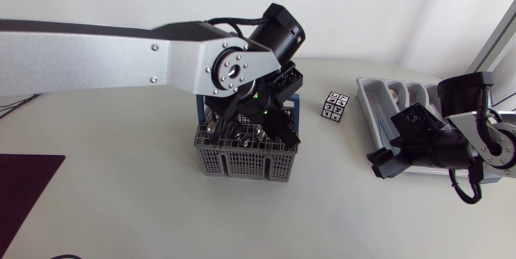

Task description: Transfer all utensils from the basket to the drawer tray.

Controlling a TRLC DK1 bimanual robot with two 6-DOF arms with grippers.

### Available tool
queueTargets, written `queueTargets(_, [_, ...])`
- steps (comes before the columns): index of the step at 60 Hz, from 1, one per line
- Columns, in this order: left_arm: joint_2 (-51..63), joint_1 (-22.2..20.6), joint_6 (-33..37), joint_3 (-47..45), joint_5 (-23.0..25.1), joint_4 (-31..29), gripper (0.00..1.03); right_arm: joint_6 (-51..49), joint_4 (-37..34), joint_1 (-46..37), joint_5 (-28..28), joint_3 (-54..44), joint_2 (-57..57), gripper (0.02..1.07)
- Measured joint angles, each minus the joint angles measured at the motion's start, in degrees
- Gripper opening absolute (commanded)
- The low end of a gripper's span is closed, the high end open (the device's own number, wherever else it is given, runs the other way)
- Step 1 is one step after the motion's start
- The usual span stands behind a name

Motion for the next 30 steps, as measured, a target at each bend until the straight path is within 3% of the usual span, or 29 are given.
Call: queueTargets(30, [0.5,-3.0,0.0,0.5,-4.6,0.0,0.41,0.0,0.8,0.0,0.0,-0.4,0.4,0.88])
